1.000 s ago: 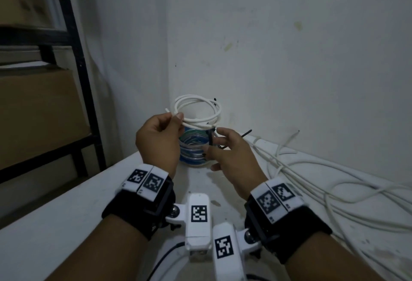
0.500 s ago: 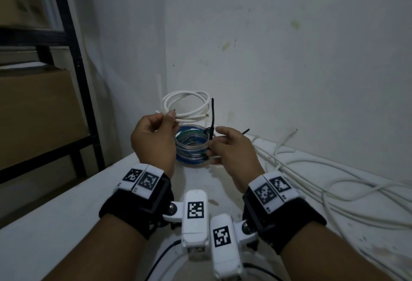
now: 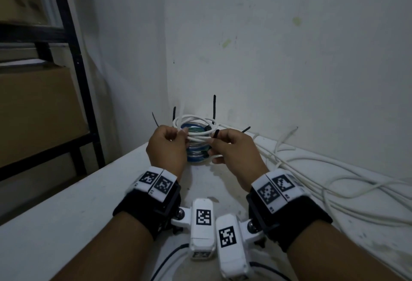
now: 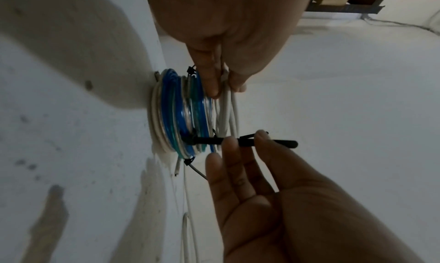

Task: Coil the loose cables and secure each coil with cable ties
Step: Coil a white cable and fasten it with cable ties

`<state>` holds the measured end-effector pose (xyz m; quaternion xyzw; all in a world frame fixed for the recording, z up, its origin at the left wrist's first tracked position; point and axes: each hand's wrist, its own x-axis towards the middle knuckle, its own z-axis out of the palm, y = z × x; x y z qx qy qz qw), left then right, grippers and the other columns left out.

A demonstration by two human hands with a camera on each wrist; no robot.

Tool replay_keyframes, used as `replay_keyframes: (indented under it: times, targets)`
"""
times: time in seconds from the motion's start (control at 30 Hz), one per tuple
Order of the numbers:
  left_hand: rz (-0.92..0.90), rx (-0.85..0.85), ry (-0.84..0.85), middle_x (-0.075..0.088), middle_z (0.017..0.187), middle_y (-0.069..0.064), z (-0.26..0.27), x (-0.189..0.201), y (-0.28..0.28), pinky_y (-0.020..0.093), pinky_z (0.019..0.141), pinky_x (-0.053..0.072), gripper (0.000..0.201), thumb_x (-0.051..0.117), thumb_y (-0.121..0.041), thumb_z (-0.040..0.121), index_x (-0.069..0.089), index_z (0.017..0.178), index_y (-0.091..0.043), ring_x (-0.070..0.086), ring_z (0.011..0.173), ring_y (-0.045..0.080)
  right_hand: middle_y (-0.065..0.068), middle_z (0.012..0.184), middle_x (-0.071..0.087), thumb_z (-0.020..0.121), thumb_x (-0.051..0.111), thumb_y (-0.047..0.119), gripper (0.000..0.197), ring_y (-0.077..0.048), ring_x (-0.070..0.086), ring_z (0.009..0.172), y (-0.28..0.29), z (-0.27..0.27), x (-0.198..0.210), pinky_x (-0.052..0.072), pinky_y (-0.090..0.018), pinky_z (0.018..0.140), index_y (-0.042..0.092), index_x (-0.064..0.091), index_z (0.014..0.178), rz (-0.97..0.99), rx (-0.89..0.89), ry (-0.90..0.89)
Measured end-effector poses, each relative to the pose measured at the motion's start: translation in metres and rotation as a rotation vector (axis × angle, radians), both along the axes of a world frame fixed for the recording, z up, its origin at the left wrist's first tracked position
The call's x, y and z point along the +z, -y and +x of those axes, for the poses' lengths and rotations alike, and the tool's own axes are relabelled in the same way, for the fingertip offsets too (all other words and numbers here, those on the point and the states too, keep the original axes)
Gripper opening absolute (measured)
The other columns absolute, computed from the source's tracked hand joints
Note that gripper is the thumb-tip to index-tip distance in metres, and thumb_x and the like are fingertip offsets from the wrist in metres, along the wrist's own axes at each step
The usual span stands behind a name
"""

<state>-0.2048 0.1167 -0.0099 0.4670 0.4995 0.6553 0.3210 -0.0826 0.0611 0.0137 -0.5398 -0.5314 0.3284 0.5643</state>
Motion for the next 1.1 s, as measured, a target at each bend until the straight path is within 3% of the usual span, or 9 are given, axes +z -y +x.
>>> replay_keyframes:
  times: [0.13, 0.23, 0.47, 0.6, 0.7, 0.8, 0.9, 1.0, 1.1]
  targets:
    - [0.03, 0.076, -0.224, 0.057, 0.071, -0.004, -0.003, 0.003, 0.006, 0.029, 0.068, 0.044, 0.023, 0.064, -0.028, 0.088, 0.055, 0.073, -0.013, 0.053, 0.066, 0.013, -0.001, 0.069, 0.065, 0.088, 0.062, 0.008, 0.012, -0.016, 0.064, 0.069, 0.001, 0.001, -0.001, 0.056, -0.035, 0.067, 0.014, 0.066, 0.079, -0.01, -0.002, 0.009]
    - [-0.014, 0.105, -0.289, 0.057, 0.076, 0.003, -0.005, 0.002, 0.006, 0.027, 0.068, 0.036, 0.024, 0.062, -0.028, 0.088, 0.052, 0.073, -0.012, 0.053, 0.072, 0.022, -0.001, 0.067, 0.064, 0.088, 0.062, 0.007, 0.013, -0.017, 0.064, 0.069, 0.0, 0.001, 0.0, 0.055, -0.035, 0.067, 0.014, 0.066, 0.078, -0.01, -0.011, 0.008]
    - [-0.076, 0.083, -0.25, 0.055, 0.077, 0.001, -0.005, 0.001, 0.002, 0.027, 0.073, 0.037, 0.022, 0.062, -0.027, 0.088, 0.055, 0.082, -0.008, 0.052, 0.08, 0.023, -0.003, 0.063, 0.066, 0.087, 0.062, 0.007, 0.019, -0.023, 0.065, 0.07, -0.002, 0.001, 0.001, 0.055, -0.042, 0.076, 0.016, 0.065, 0.071, -0.021, -0.03, 0.029]
    - [-0.073, 0.07, -0.216, 0.064, 0.081, 0.007, -0.007, -0.005, -0.004, 0.036, 0.08, 0.049, 0.024, 0.065, -0.031, 0.085, 0.055, 0.076, -0.011, 0.061, 0.081, 0.027, -0.002, 0.07, 0.065, 0.089, 0.06, 0.006, 0.011, -0.019, 0.065, 0.07, 0.004, 0.001, 0.004, 0.055, -0.03, 0.065, 0.013, 0.065, 0.083, -0.048, -0.005, 0.01]
    - [-0.084, 0.061, -0.203, 0.063, 0.082, 0.004, -0.009, -0.005, -0.003, 0.035, 0.083, 0.05, 0.023, 0.067, -0.033, 0.084, 0.057, 0.08, -0.012, 0.061, 0.085, 0.026, 0.0, 0.079, 0.065, 0.089, 0.06, 0.008, 0.01, -0.017, 0.066, 0.073, 0.017, 0.002, 0.008, 0.054, -0.027, 0.062, 0.019, 0.06, 0.092, -0.053, -0.023, 0.016]
    - [-0.066, 0.061, -0.153, 0.057, 0.08, -0.002, -0.008, 0.004, 0.005, 0.032, 0.086, 0.047, 0.029, 0.071, -0.038, 0.08, 0.052, 0.085, -0.017, 0.057, 0.085, 0.023, -0.001, 0.088, 0.064, 0.09, 0.06, 0.014, 0.013, -0.019, 0.067, 0.079, 0.045, 0.009, 0.016, 0.055, -0.031, 0.066, 0.015, 0.059, 0.102, -0.075, -0.051, 0.065]
    - [-0.001, 0.135, -0.06, 0.055, 0.09, 0.007, -0.01, 0.019, 0.012, 0.034, 0.085, 0.044, 0.04, 0.069, -0.044, 0.08, 0.047, 0.095, -0.015, 0.053, 0.083, 0.023, 0.0, 0.09, 0.063, 0.091, 0.059, 0.019, 0.02, -0.017, 0.069, 0.079, 0.09, 0.025, 0.023, 0.055, -0.03, 0.066, 0.013, 0.06, 0.11, -0.122, -0.069, 0.121]
    - [0.12, 0.181, 0.015, 0.052, 0.085, 0.005, -0.012, 0.039, 0.026, 0.036, 0.085, 0.044, 0.039, 0.068, -0.044, 0.081, 0.045, 0.097, -0.016, 0.051, 0.08, 0.02, -0.002, 0.091, 0.067, 0.09, 0.06, 0.023, 0.016, -0.014, 0.069, 0.074, 0.145, 0.05, 0.026, 0.055, -0.028, 0.063, 0.017, 0.062, 0.104, -0.184, -0.108, 0.169]
    - [0.181, 0.156, 0.06, 0.046, 0.075, -0.009, -0.007, 0.063, 0.056, 0.025, 0.076, 0.038, 0.032, 0.064, -0.04, 0.085, 0.044, 0.096, -0.017, 0.047, 0.079, 0.015, -0.002, 0.088, 0.07, 0.089, 0.061, 0.022, 0.011, -0.013, 0.069, 0.07, 0.202, 0.077, 0.027, 0.054, -0.028, 0.062, 0.018, 0.064, 0.099, -0.242, -0.163, 0.143]
